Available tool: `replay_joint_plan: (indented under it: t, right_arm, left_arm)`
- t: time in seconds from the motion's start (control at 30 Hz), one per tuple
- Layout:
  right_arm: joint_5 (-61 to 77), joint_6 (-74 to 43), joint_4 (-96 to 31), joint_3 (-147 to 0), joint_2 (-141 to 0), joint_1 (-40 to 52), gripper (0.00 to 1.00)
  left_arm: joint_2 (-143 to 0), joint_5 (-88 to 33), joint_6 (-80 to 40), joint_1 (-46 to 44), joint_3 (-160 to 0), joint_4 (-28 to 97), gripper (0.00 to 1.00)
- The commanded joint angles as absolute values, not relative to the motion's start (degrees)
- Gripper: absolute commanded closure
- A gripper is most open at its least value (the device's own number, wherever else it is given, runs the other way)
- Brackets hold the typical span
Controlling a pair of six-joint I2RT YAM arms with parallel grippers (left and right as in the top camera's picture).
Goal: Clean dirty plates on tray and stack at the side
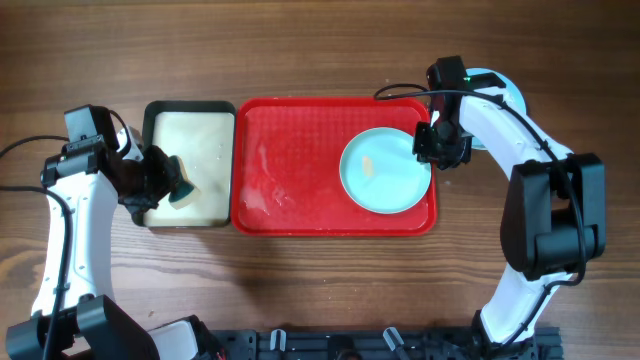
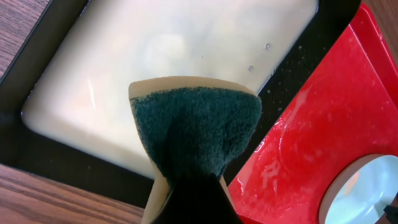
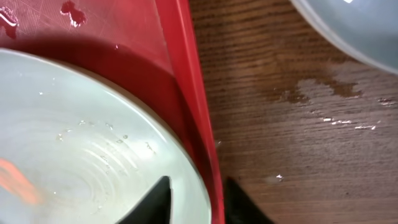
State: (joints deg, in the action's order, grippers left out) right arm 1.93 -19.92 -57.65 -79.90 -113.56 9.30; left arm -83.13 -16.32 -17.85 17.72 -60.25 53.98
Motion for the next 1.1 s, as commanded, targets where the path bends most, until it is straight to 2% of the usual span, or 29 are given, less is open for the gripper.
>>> replay_joint_plan:
  t: [0.0, 0.33, 0.6, 0.73, 0.9, 1.07]
  right_arm:
    - [3.9, -20.2, -58.1, -79.0, -112.0, 9.5, 0.79]
    - [4.1, -22.7, -56.2, -74.7, -112.0, 9.5, 0.78]
    - [13.6, -22.2, -55.5, -74.7, -112.0, 10.1, 0.81]
    - [11.3, -20.1, -54.7, -74.8, -112.0, 10.7, 0.87]
    - [5.2, -20.1, -57.7, -77.9, -111.9, 10.4, 0.83]
    - [6.2, -19.7, -59.6, -80.8, -111.9, 10.5, 0.82]
  left_arm:
    - [-82.3, -16.2, -17.1, 17.5, -59.9, 53.8, 0.96]
    - [-82.3, -16.2, -17.1, 17.5, -59.9, 54.0, 0.96]
    - [-82.3, -16.2, -17.1, 17.5, -59.9, 54.0, 0.96]
    - [-82.3, -16.2, -17.1, 17.5, -59.9, 54.1, 0.96]
    - [-82.3, -16.2, -17.1, 17.5, -59.9, 54.1, 0.96]
    - [-82.3, -16.2, -17.1, 17.5, -59.9, 54.0, 0.96]
